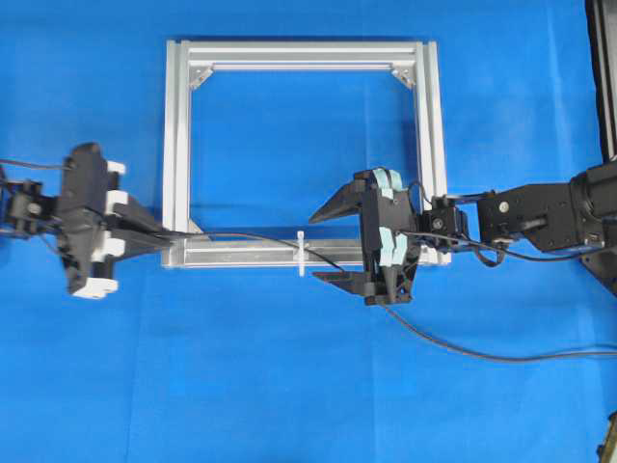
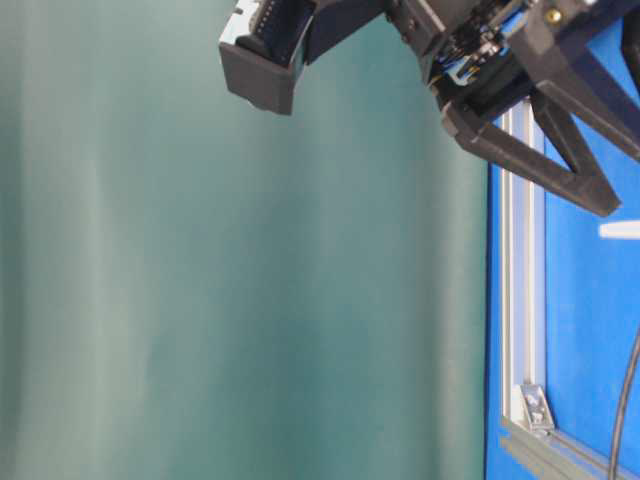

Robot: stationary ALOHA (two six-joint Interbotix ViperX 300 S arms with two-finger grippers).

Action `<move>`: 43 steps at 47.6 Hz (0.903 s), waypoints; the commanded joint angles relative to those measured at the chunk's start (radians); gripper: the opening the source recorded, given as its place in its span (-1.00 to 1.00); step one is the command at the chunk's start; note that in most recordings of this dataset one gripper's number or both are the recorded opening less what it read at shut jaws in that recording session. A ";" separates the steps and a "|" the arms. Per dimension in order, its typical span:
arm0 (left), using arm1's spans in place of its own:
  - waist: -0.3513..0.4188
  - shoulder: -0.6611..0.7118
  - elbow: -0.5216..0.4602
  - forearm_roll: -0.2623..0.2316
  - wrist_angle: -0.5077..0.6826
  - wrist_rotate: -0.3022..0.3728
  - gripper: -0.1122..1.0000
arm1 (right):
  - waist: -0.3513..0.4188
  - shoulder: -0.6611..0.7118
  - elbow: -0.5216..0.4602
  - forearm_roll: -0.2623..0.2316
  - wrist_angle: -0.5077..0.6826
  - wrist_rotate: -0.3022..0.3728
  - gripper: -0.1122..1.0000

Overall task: Insert the wire through the string loop located in the center.
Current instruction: 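Open the right gripper and pull the cable leftward through the loop with the left gripper, then open the left gripper to release the plug and hold both arms apart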

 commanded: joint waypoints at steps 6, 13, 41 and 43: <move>-0.009 -0.118 0.046 0.002 0.067 -0.021 -0.70 | 0.002 -0.026 -0.011 0.000 -0.012 -0.002 0.86; -0.029 -0.144 0.061 0.015 0.075 0.014 -0.70 | 0.002 -0.028 -0.012 0.000 -0.012 -0.003 0.86; -0.028 -0.141 0.052 0.015 0.106 0.040 -0.69 | 0.002 -0.028 -0.014 -0.005 -0.012 -0.005 0.86; -0.028 -0.143 0.051 0.015 0.104 0.037 -0.66 | 0.002 -0.028 -0.015 -0.003 -0.014 -0.005 0.86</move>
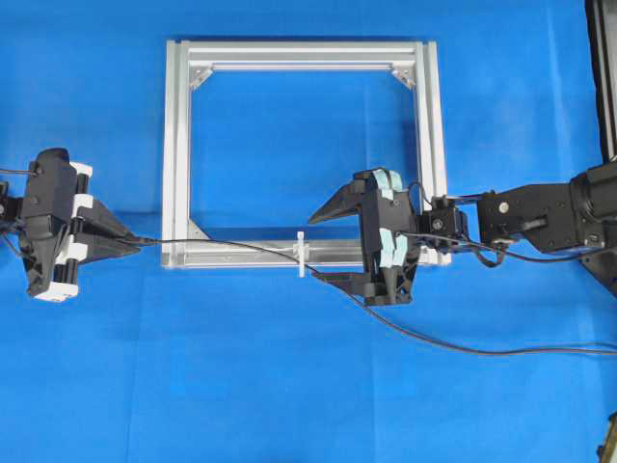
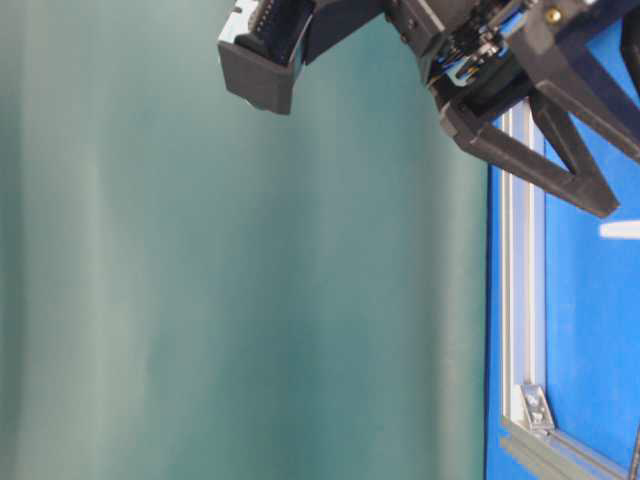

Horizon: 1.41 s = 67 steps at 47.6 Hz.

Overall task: Insert the wire through the string loop located in the center.
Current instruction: 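Open the left gripper to release the plug and hold both arms apart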

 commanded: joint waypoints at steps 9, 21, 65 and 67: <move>0.008 -0.008 -0.011 0.000 -0.002 -0.003 0.26 | 0.002 -0.028 -0.017 0.000 -0.009 0.000 0.86; 0.012 -0.012 -0.006 0.000 -0.002 0.002 0.78 | 0.002 -0.029 -0.026 0.000 -0.003 0.000 0.86; 0.012 -0.259 -0.018 0.002 0.133 0.008 0.79 | 0.002 -0.238 -0.029 0.000 0.140 -0.021 0.86; 0.012 -0.258 -0.020 0.002 0.133 0.008 0.79 | 0.002 -0.238 -0.029 0.000 0.140 -0.021 0.86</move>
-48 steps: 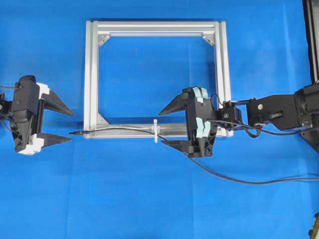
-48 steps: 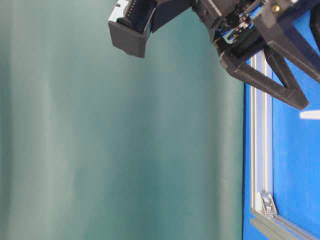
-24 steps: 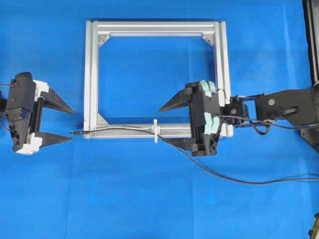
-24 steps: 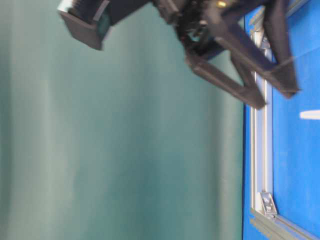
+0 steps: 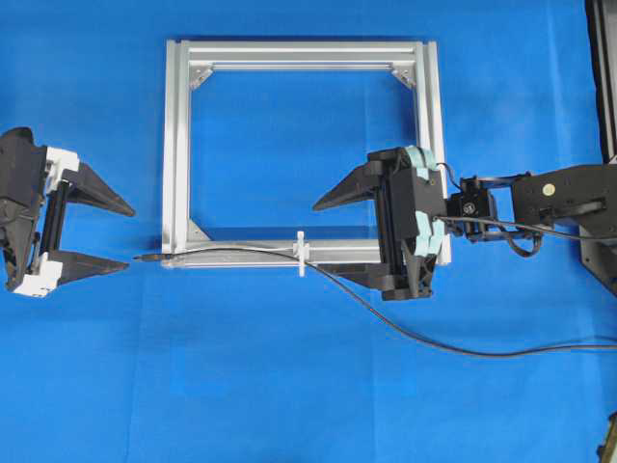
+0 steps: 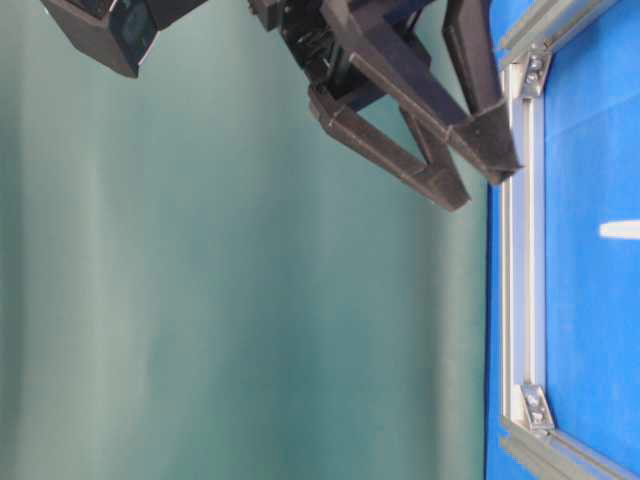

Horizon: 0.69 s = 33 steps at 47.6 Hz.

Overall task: Insert the wire through the string loop located in the center.
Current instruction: 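Open the left gripper to release the plug and hold both arms apart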

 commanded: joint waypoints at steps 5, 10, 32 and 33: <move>0.002 0.003 -0.009 0.002 -0.003 -0.002 0.79 | 0.002 -0.023 -0.018 0.000 -0.005 -0.002 0.86; 0.002 0.003 -0.008 0.002 -0.003 -0.002 0.78 | 0.003 -0.021 -0.020 0.000 -0.002 -0.002 0.86; 0.002 0.005 -0.008 0.002 -0.003 -0.002 0.78 | 0.003 -0.021 -0.018 0.000 0.003 0.000 0.86; 0.002 0.005 -0.008 0.003 -0.003 -0.002 0.78 | 0.003 -0.021 -0.018 0.000 0.003 -0.002 0.86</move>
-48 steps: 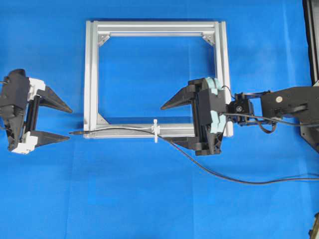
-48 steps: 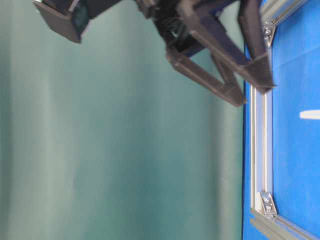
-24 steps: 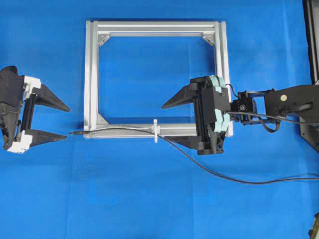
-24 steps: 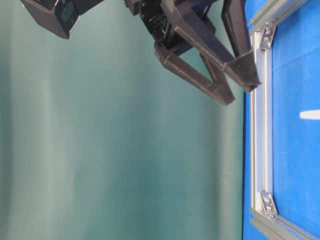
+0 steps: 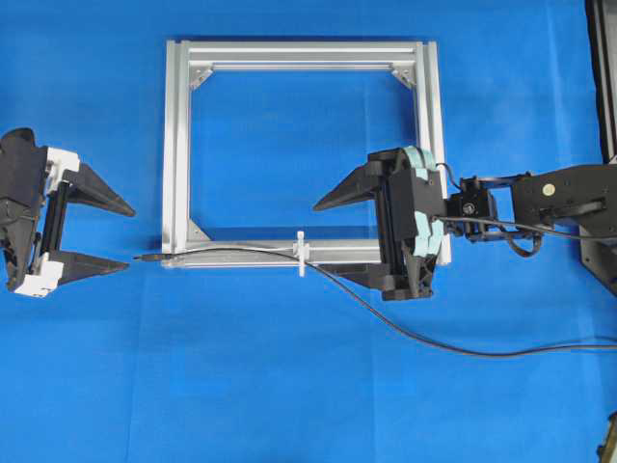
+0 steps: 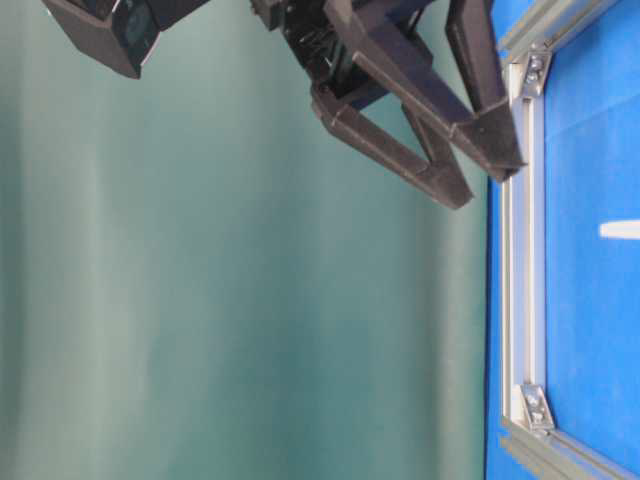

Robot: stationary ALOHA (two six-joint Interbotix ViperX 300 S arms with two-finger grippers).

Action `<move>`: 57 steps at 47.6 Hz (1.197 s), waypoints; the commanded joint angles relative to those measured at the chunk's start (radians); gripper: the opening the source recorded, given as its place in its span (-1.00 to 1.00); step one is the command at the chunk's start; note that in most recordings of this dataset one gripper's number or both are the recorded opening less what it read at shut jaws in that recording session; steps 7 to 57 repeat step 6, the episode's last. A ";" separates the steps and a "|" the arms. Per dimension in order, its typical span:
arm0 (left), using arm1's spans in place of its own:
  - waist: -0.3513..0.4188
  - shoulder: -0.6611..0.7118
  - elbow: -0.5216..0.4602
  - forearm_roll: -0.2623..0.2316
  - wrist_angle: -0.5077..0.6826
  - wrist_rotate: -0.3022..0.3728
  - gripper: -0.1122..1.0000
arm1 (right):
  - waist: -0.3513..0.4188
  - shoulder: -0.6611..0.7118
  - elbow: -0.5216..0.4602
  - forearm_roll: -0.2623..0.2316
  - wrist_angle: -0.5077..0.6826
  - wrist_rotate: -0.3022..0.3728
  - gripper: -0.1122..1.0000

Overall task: Insert the wire through the string loop located in the center.
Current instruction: 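Open the left gripper to release the plug and hold both arms apart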

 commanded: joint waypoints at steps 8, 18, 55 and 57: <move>0.002 -0.002 -0.009 0.000 -0.005 -0.002 0.78 | 0.002 -0.021 -0.018 0.000 -0.003 -0.002 0.86; 0.002 -0.002 -0.009 0.000 -0.005 -0.002 0.78 | 0.002 -0.021 -0.018 0.000 -0.003 -0.002 0.86; 0.002 -0.002 -0.009 0.000 -0.005 -0.002 0.78 | 0.002 -0.021 -0.018 0.000 -0.003 -0.002 0.86; 0.002 -0.002 -0.009 0.000 -0.005 -0.002 0.78 | 0.002 -0.021 -0.018 0.000 -0.003 -0.002 0.86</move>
